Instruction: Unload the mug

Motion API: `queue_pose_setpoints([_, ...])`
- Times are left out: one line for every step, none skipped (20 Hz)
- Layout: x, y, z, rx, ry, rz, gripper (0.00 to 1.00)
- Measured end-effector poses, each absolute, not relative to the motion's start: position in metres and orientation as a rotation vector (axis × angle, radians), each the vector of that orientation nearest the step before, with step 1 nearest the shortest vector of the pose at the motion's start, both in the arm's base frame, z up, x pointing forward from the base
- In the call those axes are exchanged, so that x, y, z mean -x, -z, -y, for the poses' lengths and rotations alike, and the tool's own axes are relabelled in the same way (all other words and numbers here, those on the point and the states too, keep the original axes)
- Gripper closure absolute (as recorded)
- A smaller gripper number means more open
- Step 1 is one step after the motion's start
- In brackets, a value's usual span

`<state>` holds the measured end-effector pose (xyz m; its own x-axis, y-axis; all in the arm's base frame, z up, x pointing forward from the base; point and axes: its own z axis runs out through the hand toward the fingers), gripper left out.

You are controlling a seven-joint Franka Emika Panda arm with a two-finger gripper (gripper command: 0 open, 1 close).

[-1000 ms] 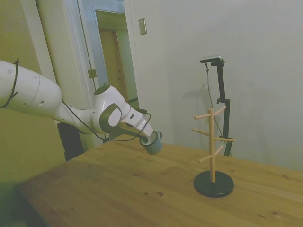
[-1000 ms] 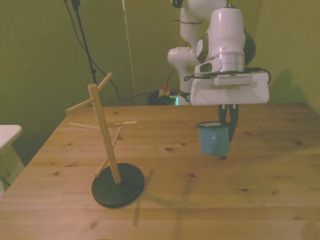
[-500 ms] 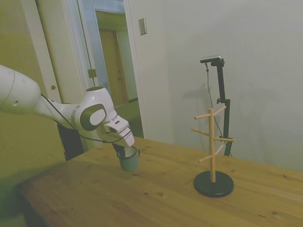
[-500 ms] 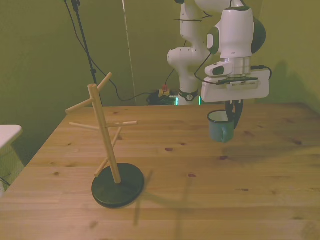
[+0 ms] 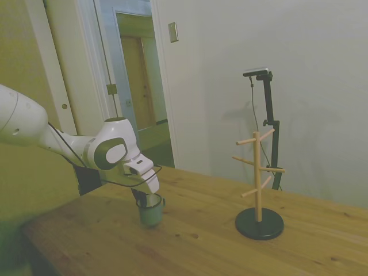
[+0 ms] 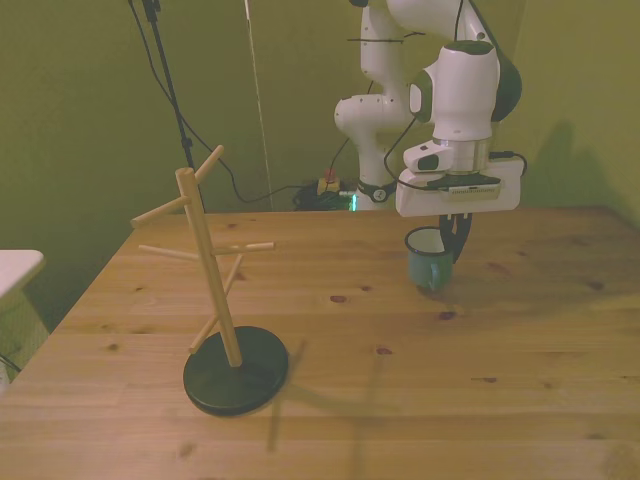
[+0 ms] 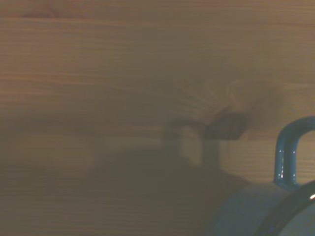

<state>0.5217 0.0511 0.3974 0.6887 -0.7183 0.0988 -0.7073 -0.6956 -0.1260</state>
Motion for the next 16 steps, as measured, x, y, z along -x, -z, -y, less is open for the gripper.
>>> queue_pose_setpoints([-0.522,-0.394,-0.05,2.82,0.212,-1.192,1.0])
queue_pose_setpoints([-0.523,-0.391,-0.048,2.831,0.213,-1.19,1.0])
queue_pose_setpoints([-0.524,-0.387,-0.047,2.842,0.215,-1.188,1.0])
queue_pose_setpoints([-0.525,-0.383,-0.046,2.853,0.217,-1.185,1.0])
queue_pose_setpoints([-0.525,-0.38,-0.045,2.861,0.214,-1.183,1.0])
queue_pose_setpoints([-0.526,-0.377,-0.044,2.869,0.214,-1.181,1.0])
queue_pose_setpoints([-0.526,-0.375,-0.043,2.874,0.215,-1.18,1.0])
queue_pose_setpoints([-0.527,-0.374,-0.043,2.878,0.216,-1.18,1.0])
queue_pose_setpoints([-0.527,-0.373,-0.043,2.881,0.218,-1.181,1.0])
queue_pose_setpoints([-0.527,-0.373,-0.043,2.881,0.219,-1.181,1.0])
queue_pose_setpoints([-0.527,-0.373,-0.043,2.881,0.219,-1.182,0.0])
queue_pose_setpoints([-0.527,-0.373,-0.043,2.881,0.219,-1.182,0.0])
queue_pose_setpoints([-0.527,-0.373,-0.042,2.881,0.219,-1.184,0.0])
queue_pose_setpoints([-0.527,-0.373,-0.042,2.88,0.22,-1.185,0.0])
queue_pose_setpoints([-0.527,-0.373,-0.041,2.879,0.22,-1.186,0.0])
queue_pose_setpoints([-0.528,-0.374,-0.041,2.877,0.221,-1.189,0.0])
